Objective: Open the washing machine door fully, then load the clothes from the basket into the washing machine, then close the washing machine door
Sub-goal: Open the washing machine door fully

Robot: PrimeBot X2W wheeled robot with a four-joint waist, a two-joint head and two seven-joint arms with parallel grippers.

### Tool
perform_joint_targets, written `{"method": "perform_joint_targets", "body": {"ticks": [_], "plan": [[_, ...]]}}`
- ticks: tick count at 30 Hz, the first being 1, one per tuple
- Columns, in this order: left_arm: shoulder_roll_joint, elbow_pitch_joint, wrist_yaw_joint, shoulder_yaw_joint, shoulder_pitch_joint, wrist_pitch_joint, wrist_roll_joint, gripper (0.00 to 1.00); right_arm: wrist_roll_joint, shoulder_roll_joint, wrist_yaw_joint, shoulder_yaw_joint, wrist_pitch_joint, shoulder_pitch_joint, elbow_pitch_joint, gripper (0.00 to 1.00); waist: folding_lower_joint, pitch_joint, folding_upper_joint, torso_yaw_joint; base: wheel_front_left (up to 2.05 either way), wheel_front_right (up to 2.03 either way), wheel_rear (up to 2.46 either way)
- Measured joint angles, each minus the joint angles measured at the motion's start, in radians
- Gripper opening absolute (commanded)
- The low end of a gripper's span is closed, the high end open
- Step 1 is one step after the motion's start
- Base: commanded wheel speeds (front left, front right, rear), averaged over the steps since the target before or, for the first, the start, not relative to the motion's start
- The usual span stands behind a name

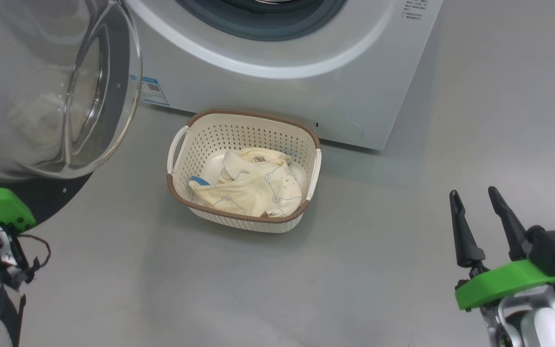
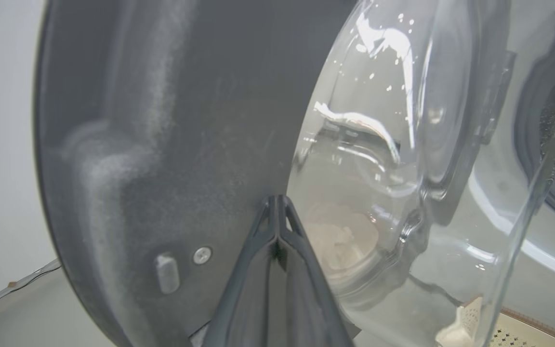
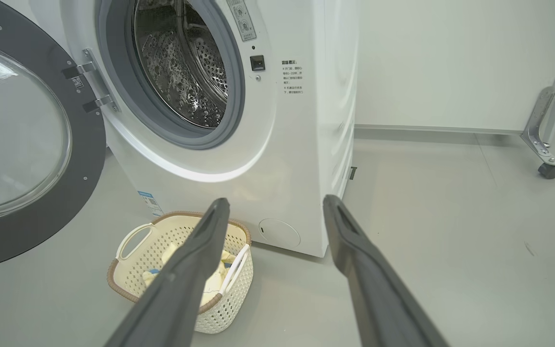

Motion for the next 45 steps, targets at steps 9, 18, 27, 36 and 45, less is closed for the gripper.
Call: {"method": "perform_joint_targets", "body": {"ticks": [9,18,27,36,45], "plan": [[0.021,0.106,-0.006,0.061,-0.085,0.0,0.01,0.0,0.0,0.0,0.0,0.003,0.003,-0.005,-0.001,1.0,0.0,0.008,0.0,-0.014,0.0,0.0,0.0],[0.042,0.144,-0.024,0.112,-0.108,0.0,0.018,0.0,0.0,0.0,0.0,0.007,0.003,-0.01,-0.001,1.0,0.0,0.013,0.0,-0.026,0.0,0.0,0.0],[0.022,0.068,-0.032,0.166,-0.098,-0.003,0.058,0.0,0.0,0.0,0.0,0.003,0.003,-0.021,-0.001,1.0,0.0,0.017,0.0,-0.024,0.0,0.0,0.0],[-0.06,-0.096,-0.042,0.215,0.042,-0.003,0.115,0.0,0.0,0.0,0.0,-0.007,0.003,-0.022,0.002,1.0,0.0,0.006,0.0,-0.018,0.0,0.0,0.0],[-0.137,-0.304,-0.073,0.237,0.244,-0.003,0.168,0.0,0.0,0.0,0.0,-0.022,0.001,-0.018,0.007,1.0,-0.0001,-0.027,0.0,-0.026,0.0,0.0,0.0]]}}
